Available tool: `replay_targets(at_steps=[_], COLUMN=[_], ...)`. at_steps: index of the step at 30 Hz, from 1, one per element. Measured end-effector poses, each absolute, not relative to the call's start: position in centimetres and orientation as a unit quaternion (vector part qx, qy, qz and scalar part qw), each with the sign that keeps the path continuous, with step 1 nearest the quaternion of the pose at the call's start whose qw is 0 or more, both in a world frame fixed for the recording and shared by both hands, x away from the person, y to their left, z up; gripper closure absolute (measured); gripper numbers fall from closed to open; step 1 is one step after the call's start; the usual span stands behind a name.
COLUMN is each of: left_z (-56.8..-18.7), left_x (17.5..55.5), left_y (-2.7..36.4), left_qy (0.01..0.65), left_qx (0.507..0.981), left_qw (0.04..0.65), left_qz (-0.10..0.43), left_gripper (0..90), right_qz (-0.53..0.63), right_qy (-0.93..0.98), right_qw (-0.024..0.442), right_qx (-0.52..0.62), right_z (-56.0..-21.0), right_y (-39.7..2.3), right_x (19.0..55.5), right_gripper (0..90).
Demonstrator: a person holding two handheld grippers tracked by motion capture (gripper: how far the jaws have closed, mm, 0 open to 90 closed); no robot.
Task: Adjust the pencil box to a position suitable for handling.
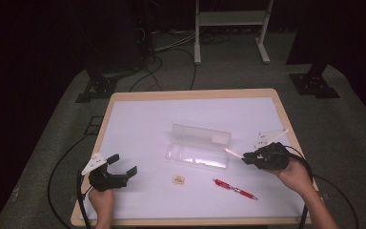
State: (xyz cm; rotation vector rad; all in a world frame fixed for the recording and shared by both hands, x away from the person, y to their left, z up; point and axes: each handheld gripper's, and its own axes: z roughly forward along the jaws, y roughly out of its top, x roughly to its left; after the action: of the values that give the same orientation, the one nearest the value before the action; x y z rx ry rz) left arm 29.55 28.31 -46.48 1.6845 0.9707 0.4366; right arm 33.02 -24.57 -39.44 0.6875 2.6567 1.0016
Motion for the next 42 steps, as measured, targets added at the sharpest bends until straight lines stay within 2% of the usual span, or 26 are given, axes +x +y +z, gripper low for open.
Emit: replay_targets(at_steps=[42], left_z=[-46.5], left_x=[29.6], left_y=[28.2], left_qy=[0.409], left_qx=[0.71], left_qw=[0.543], left_qz=[0.183], left_gripper=[0.0], right_qz=[0.342], right_qy=[0.918], right_qw=[0.094], right_qx=[0.177], right_z=[-37.4], right_y=[-18.2], right_x=[36.8], right_gripper=[78.0])
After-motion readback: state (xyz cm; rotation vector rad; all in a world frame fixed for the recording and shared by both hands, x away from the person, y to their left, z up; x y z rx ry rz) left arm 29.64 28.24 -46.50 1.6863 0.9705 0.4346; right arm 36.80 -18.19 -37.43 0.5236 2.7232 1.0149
